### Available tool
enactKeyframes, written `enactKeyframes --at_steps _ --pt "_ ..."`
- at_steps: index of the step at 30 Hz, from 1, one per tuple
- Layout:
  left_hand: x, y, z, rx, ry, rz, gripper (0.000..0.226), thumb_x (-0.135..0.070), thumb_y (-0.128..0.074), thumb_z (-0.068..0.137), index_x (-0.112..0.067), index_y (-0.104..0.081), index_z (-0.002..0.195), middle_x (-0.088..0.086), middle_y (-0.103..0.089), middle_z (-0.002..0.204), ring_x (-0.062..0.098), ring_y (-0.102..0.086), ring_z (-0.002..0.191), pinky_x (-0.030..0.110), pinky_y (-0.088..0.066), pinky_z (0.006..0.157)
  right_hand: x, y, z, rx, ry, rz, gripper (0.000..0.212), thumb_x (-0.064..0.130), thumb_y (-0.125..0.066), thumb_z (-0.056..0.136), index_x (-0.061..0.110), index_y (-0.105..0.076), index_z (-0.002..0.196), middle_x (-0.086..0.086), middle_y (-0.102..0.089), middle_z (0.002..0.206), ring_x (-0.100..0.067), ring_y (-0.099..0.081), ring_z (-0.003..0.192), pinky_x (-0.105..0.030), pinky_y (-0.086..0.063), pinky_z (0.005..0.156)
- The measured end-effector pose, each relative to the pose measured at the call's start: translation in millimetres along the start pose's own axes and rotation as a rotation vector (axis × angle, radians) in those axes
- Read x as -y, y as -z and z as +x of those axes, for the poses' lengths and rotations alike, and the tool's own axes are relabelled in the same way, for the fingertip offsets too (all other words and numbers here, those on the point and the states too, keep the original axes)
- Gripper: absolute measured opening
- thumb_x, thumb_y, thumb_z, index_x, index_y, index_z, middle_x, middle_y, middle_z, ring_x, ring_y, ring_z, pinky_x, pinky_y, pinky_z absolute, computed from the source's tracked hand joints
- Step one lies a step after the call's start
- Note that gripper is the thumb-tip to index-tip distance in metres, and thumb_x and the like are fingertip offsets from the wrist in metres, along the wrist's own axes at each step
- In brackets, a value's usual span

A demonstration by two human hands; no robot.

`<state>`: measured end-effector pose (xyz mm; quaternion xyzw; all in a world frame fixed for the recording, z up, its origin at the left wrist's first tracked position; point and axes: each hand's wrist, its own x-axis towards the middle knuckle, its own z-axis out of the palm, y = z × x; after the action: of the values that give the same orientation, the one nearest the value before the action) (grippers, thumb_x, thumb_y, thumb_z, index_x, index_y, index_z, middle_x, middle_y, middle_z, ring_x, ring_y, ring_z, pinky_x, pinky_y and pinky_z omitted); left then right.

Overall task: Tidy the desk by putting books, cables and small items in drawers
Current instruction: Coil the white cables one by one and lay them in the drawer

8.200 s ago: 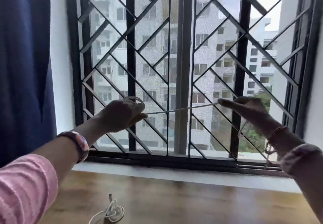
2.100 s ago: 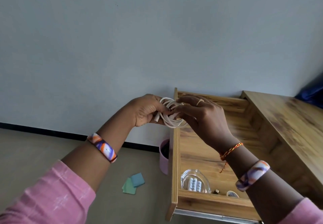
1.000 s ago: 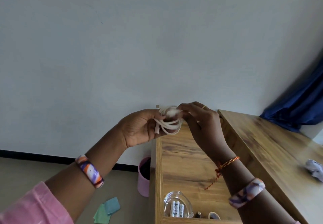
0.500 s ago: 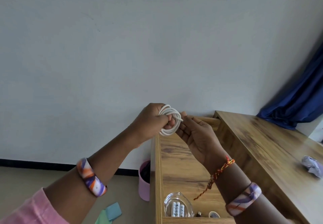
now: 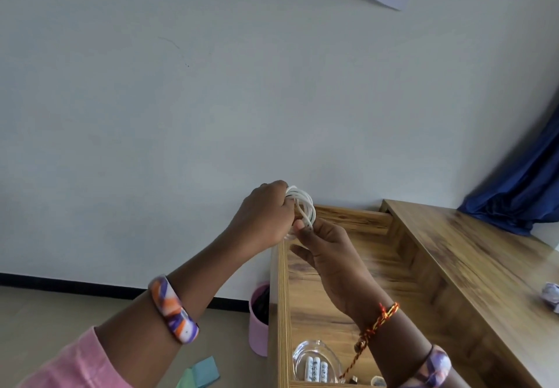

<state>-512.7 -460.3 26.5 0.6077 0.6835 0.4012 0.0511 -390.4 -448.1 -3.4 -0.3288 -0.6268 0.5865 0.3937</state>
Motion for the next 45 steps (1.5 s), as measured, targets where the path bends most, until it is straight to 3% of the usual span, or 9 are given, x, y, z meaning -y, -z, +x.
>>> enactKeyframes --at_steps 5,10,17,23,25,31,36,41,45 --pt "2 3 -7 0.026 -0.038 0.135 0.018 -0.024 -0.034 0.097 -0.011 -0.043 0.090 0.004 -0.051 0.084 0.021 -0.049 0.077 0.029 -0.035 0.065 8 8 -4 0.023 -0.066 0.019 0.019 0.023 -0.048 0.094 0.018 -0.067 0.095 0.005 -0.066 0.093 -0.011 -0.055 0.094 -0.038 -0.043 0.091" --pt "9 0 -13 -0.053 -0.092 -0.018 0.032 -0.037 -0.043 0.093 -0.008 -0.052 0.082 0.000 -0.055 0.065 0.018 -0.052 0.061 0.033 -0.040 0.055 17 15 0 0.005 -0.079 0.337 0.026 0.021 -0.047 0.093 0.003 -0.062 0.106 -0.011 -0.064 0.097 -0.021 -0.061 0.091 -0.037 -0.052 0.084" --pt "-5 11 -23 0.203 0.103 -0.787 0.039 -0.047 -0.047 0.082 -0.010 -0.056 0.074 -0.010 -0.030 0.046 0.004 -0.027 0.041 0.017 -0.031 0.040 25 30 -2 -0.022 -0.064 0.500 0.023 0.019 -0.043 0.096 0.008 -0.063 0.093 -0.010 -0.060 0.090 -0.018 -0.058 0.081 -0.026 -0.055 0.063" --pt "-15 -9 -27 0.175 -0.043 -0.333 0.026 -0.021 -0.051 0.094 -0.011 -0.066 0.076 -0.013 -0.053 0.050 0.000 -0.049 0.058 0.024 -0.045 0.070 31 50 -6 -0.112 -0.078 0.585 0.025 0.016 -0.042 0.098 0.009 -0.061 0.082 0.000 -0.059 0.068 -0.012 -0.055 0.067 -0.023 -0.052 0.056" --pt "-26 -17 -29 0.215 -0.016 -0.385 0.017 -0.017 -0.056 0.091 -0.014 -0.069 0.081 -0.009 -0.058 0.061 0.006 -0.050 0.064 0.025 -0.044 0.069 32 57 -7 -0.128 -0.071 0.575 0.025 0.015 -0.042 0.098 0.009 -0.060 0.082 -0.003 -0.060 0.072 -0.014 -0.057 0.068 -0.023 -0.053 0.055" --pt "-70 -31 -37 0.331 0.265 -0.959 0.014 0.001 -0.057 0.087 -0.007 -0.068 0.085 -0.001 -0.060 0.063 0.004 -0.056 0.055 0.017 -0.053 0.057 39 85 -22 -0.216 0.119 0.266 0.024 0.016 -0.041 0.099 0.008 -0.059 0.087 -0.008 -0.064 0.080 -0.013 -0.064 0.065 -0.023 -0.055 0.058" --pt "-97 -32 -38 0.155 0.264 -0.875 0.020 -0.007 -0.061 0.084 -0.010 -0.070 0.067 -0.003 -0.050 0.054 0.009 -0.044 0.055 0.019 -0.041 0.049 38 116 -34 -0.488 0.395 -0.444 0.021 0.007 -0.042 0.095 0.016 -0.059 0.084 0.005 -0.061 0.073 -0.019 -0.061 0.063 -0.037 -0.053 0.060" --pt "-132 -29 -59 0.381 0.320 -1.100 0.016 -0.017 -0.066 0.067 -0.004 -0.071 0.073 0.002 -0.064 0.058 0.007 -0.060 0.051 0.017 -0.052 0.048 37 128 -48 -0.556 0.401 -0.550 0.019 0.009 -0.040 0.095 0.012 -0.059 0.096 -0.002 -0.063 0.076 -0.028 -0.062 0.068 -0.048 -0.053 0.066" --pt "-149 -44 -71 0.272 0.460 -1.306 0.013 -0.014 -0.066 0.063 -0.002 -0.069 0.064 0.007 -0.067 0.057 0.009 -0.065 0.049 0.017 -0.054 0.047 38 130 -63 -0.584 0.517 -0.729 0.022 0.012 -0.037 0.095 0.008 -0.056 0.105 -0.010 -0.064 0.080 -0.029 -0.059 0.074 -0.035 -0.041 0.059"
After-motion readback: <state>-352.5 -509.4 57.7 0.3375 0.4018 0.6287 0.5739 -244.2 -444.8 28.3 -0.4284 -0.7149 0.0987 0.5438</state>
